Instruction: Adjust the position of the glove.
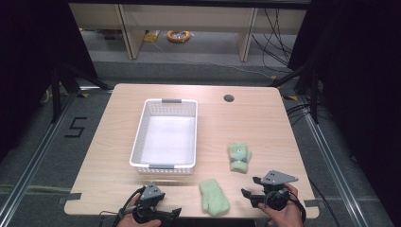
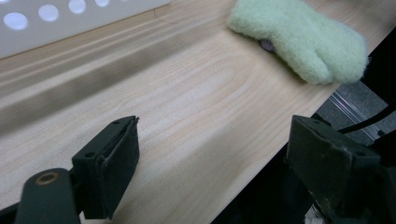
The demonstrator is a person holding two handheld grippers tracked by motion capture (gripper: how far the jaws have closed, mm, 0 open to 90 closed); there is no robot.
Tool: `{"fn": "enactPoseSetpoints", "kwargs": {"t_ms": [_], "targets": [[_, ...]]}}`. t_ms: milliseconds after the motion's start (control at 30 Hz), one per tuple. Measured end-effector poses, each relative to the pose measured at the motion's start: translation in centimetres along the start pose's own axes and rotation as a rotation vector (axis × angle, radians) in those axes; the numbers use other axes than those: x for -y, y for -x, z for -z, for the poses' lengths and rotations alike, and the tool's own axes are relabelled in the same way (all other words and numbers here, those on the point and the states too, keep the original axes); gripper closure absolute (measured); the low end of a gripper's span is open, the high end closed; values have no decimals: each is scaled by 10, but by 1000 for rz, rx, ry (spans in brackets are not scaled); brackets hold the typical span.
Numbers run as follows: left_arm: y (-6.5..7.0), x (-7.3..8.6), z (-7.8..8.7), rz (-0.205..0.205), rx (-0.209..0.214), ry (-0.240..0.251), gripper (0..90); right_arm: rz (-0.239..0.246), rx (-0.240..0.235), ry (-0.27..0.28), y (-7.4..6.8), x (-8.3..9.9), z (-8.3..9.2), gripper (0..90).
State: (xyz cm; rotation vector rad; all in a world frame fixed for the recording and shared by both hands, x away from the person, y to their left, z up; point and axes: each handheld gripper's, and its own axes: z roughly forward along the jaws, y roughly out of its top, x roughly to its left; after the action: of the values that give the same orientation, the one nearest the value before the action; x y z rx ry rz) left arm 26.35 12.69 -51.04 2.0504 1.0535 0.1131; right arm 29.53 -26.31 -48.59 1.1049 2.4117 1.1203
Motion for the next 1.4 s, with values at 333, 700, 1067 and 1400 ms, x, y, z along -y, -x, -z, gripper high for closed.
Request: {"fn": "enactPoseSetpoints", "kwargs": {"t_ms": [333, 700, 1067, 1400], "targets": [[0, 0, 0, -1, -4, 4, 165, -13, 7, -6, 1, 1, 1, 351], [0, -2, 0, -25, -18, 1, 167, -12, -3, -5, -3, 0, 0, 378], [4, -12, -4, -54, -5, 27, 216, 28, -57, 8, -21, -4, 1, 443], [11, -27, -13, -59, 13, 59, 274, 39, -115, -23, -43, -1, -4, 487]]}}
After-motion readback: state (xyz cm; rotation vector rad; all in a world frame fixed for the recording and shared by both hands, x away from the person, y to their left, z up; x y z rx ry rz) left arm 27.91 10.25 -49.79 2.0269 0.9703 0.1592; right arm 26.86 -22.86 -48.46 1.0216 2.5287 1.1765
